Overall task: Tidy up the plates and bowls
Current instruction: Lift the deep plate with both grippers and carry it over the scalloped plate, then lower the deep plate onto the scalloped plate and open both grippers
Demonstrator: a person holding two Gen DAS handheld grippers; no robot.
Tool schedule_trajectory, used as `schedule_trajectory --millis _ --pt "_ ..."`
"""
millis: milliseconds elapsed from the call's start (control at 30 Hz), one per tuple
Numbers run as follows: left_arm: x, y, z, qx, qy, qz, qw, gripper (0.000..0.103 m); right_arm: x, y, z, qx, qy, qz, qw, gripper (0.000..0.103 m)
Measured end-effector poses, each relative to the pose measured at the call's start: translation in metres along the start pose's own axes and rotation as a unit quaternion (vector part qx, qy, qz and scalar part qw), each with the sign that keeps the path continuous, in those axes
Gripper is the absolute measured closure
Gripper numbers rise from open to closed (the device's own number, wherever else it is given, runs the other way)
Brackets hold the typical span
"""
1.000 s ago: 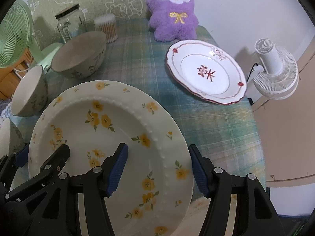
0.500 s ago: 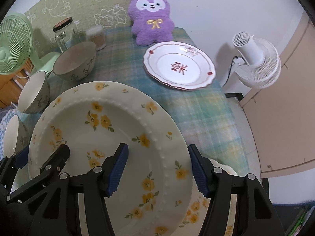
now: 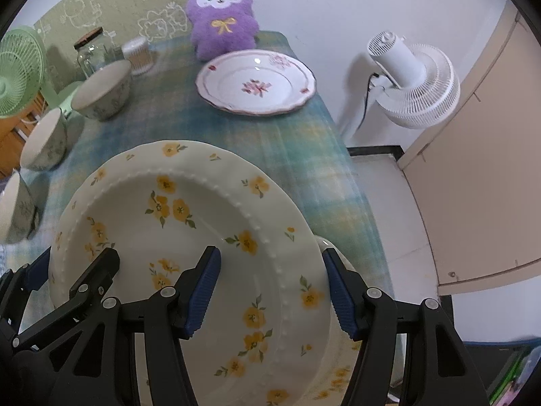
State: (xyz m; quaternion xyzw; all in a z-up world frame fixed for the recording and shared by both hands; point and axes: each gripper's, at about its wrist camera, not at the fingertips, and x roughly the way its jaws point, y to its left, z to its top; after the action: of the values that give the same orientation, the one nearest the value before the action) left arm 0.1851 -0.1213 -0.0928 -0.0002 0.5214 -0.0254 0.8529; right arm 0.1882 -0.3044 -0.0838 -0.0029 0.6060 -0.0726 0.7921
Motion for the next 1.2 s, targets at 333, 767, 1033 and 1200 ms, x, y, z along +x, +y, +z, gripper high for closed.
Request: schedule_trajectory --millis 333,767,1033,1200 --pt "0.008 -0.029 -0.033 -0.009 0.026 0.008 0.9996 0.038 0.012 -0.03 -0.031 -0.008 0.019 0.0 1.0 0.037" --pt "0.018 -0.048 -0.052 -0.016 0.039 0.016 0.999 0.038 0.025 -0.049 -0.048 -0.012 0.032 0.002 0.999 0.038" --pt "0.02 -0.056 -0.054 -0.025 0.033 0.039 0.9984 0.038 0.03 -0.05 -0.047 -0.018 0.029 -0.001 0.999 0.039" --pt "0.022 -0.061 -0.057 -0.031 0.022 0.064 0.9972 0.039 0.029 -0.046 -0.049 -0.026 0.021 -0.019 0.999 0.042"
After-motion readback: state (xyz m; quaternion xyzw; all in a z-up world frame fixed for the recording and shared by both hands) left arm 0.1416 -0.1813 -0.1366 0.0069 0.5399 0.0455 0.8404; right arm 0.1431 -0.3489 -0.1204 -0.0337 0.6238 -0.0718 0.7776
